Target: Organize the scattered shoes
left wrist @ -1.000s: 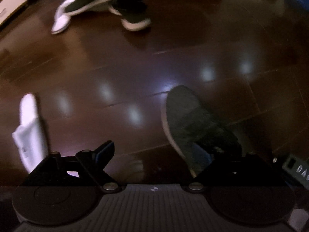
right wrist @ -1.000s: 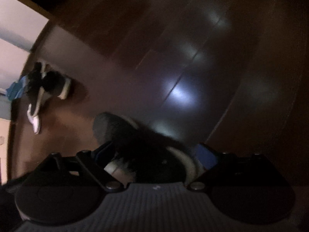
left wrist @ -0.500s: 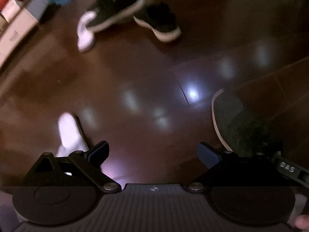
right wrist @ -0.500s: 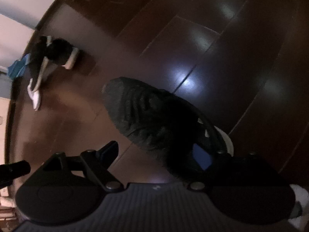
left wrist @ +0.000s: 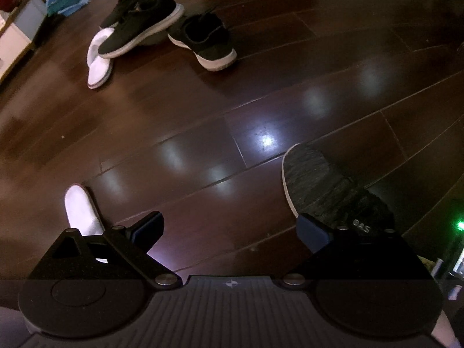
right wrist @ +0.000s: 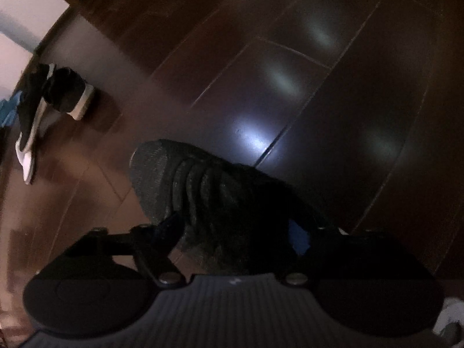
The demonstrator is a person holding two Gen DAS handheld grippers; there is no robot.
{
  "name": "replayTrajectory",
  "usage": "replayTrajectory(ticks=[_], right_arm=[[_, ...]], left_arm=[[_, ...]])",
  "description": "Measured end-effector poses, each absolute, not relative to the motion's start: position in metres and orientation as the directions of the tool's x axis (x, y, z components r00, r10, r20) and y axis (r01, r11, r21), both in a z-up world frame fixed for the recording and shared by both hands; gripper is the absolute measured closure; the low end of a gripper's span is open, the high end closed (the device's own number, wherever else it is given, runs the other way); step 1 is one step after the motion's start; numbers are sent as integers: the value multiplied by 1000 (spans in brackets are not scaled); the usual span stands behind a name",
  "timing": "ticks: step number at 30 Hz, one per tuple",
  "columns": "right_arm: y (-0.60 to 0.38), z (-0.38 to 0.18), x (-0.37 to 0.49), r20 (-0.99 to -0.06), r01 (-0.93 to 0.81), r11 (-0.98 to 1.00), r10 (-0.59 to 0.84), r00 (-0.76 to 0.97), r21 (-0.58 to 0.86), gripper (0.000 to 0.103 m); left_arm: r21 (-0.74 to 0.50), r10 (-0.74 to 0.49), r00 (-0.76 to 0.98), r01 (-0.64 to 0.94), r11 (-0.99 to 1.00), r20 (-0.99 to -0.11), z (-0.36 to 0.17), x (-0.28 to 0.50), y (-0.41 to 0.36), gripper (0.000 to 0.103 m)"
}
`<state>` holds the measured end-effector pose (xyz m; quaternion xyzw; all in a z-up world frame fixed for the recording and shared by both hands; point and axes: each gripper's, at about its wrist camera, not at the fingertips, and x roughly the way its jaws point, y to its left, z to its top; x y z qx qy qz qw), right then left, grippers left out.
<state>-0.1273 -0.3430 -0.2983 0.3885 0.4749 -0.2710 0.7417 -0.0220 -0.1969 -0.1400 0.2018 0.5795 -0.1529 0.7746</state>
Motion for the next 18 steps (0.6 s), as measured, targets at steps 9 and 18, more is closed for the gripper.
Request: replayTrajectory(ticks=[9, 18], right_arm=[[-344, -293, -119, -918, 682, 666, 11, 396, 302, 73], [-332, -271, -105, -937, 343, 931, -7, 350, 121, 84]], left_arm=[[90, -25, 241, 455, 886, -970, -138, -22, -198, 3], [76, -39, 240, 450, 890, -970, -133, -24, -203, 3]])
